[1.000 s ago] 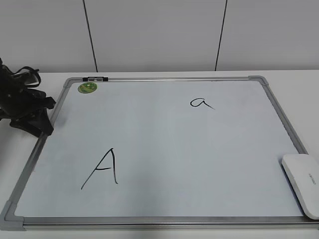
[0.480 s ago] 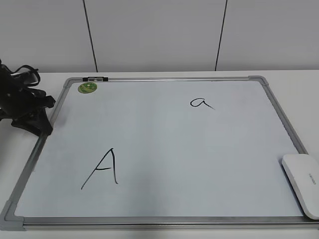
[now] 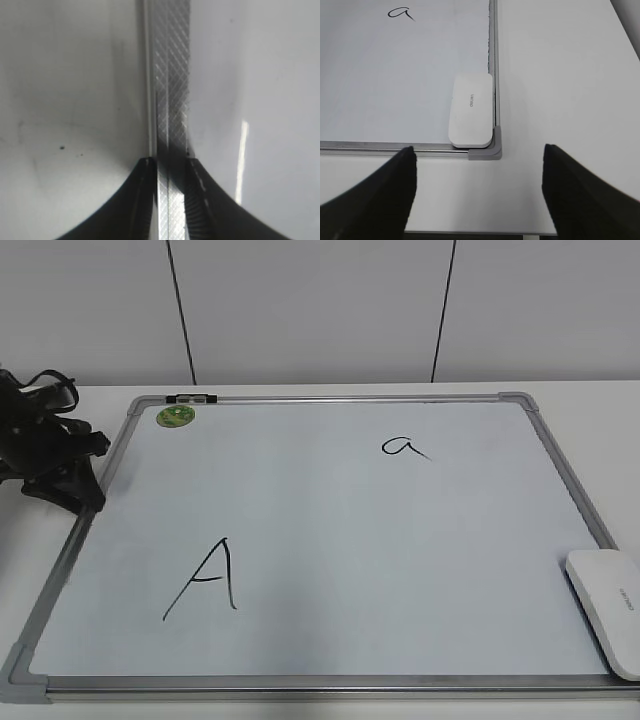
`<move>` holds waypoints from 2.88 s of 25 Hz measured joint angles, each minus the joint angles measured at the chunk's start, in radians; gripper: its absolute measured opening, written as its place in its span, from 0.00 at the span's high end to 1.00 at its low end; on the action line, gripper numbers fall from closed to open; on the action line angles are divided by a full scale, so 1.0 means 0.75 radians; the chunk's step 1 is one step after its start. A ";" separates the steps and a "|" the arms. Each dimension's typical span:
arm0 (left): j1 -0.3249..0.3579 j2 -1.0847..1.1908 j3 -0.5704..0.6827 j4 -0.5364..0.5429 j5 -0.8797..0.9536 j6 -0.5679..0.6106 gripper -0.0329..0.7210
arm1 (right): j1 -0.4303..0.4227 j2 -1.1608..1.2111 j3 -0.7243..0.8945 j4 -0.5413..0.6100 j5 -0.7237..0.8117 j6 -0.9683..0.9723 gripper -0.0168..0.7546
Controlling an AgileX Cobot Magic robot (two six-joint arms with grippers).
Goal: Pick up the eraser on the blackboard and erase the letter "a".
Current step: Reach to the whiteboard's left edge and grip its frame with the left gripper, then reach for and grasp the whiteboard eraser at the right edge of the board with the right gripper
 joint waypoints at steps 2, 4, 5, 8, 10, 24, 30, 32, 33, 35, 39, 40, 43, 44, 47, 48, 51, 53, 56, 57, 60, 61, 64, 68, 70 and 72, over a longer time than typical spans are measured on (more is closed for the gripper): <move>0.000 0.000 0.000 0.000 0.006 0.002 0.74 | 0.000 0.000 0.000 0.000 0.000 0.000 0.23; 0.000 0.002 0.000 0.000 0.018 0.002 0.74 | 0.000 0.000 0.000 0.000 0.000 0.000 0.23; 0.000 0.002 0.000 0.000 0.021 0.002 0.74 | 0.000 0.000 0.000 0.000 0.000 0.000 0.23; 0.000 0.002 0.000 0.000 0.029 0.002 0.73 | 0.000 0.000 0.000 0.000 0.000 0.000 0.23; 0.000 0.005 0.000 0.000 0.031 0.002 0.73 | 0.000 0.000 0.000 0.000 0.000 0.000 0.23; 0.003 0.006 -0.001 -0.012 0.050 0.003 0.73 | 0.000 0.000 0.000 0.000 0.000 0.000 0.23; 0.017 0.013 -0.028 -0.007 0.101 0.003 0.73 | 0.000 0.000 0.000 0.000 0.000 0.000 0.23; 0.019 0.015 -0.034 -0.004 0.111 0.003 0.73 | 0.000 0.000 0.000 0.000 0.000 0.000 0.23; 0.019 0.015 -0.037 -0.004 0.116 0.003 0.73 | 0.000 0.000 0.000 0.000 0.000 0.000 0.23; 0.019 0.016 -0.042 -0.004 0.119 0.003 0.73 | 0.000 0.000 0.000 0.000 0.000 0.000 0.23; 0.019 0.016 -0.043 -0.007 0.119 0.003 0.73 | 0.000 0.000 0.000 0.000 0.000 0.000 0.23; 0.019 0.016 -0.043 -0.009 0.119 0.003 0.73 | 0.000 0.000 0.000 0.000 0.000 0.000 0.23; 0.019 0.021 -0.043 -0.009 0.119 0.003 0.73 | 0.000 0.000 0.000 0.000 0.000 0.000 0.23; 0.019 0.024 -0.043 -0.012 0.119 0.003 0.73 | 0.000 0.000 0.000 0.000 0.000 0.000 0.23; 0.022 0.034 -0.052 -0.017 0.123 0.005 0.73 | 0.000 0.000 0.000 0.000 0.000 0.000 0.23; 0.022 0.036 -0.054 -0.018 0.123 0.005 0.73 | 0.000 0.000 0.000 0.000 0.000 0.000 0.23; 0.025 0.037 -0.057 -0.023 0.130 0.005 0.80 | 0.000 0.000 0.000 0.000 0.000 0.000 0.23; 0.025 0.037 -0.057 -0.027 0.134 0.010 0.88 | 0.000 0.000 0.000 0.000 0.000 0.000 0.23; 0.025 0.037 -0.059 -0.027 0.137 0.018 0.91 | 0.000 0.000 0.000 0.000 0.000 0.000 0.23; 0.025 0.037 -0.059 -0.027 0.137 0.018 0.91 | 0.000 0.000 0.000 0.000 0.000 0.000 0.23; 0.025 0.037 -0.059 -0.027 0.138 0.019 0.91 | 0.000 0.000 0.000 0.000 0.000 0.000 0.23; 0.025 0.037 -0.059 -0.027 0.138 0.019 0.91 | 0.000 0.000 0.000 0.000 0.000 0.000 0.23; 0.025 0.037 -0.059 -0.027 0.138 0.019 0.91 | 0.000 0.049 -0.021 0.008 0.000 0.000 0.23; 0.025 0.037 -0.059 -0.027 0.138 0.019 0.91 | 0.000 0.357 -0.106 0.032 -0.018 0.000 0.23; 0.025 0.037 -0.059 -0.027 0.138 0.019 0.92 | 0.000 0.516 -0.147 0.039 -0.054 0.000 0.23; 0.025 0.037 -0.059 -0.027 0.138 0.019 0.92 | 0.000 0.687 -0.187 0.046 -0.133 0.000 0.23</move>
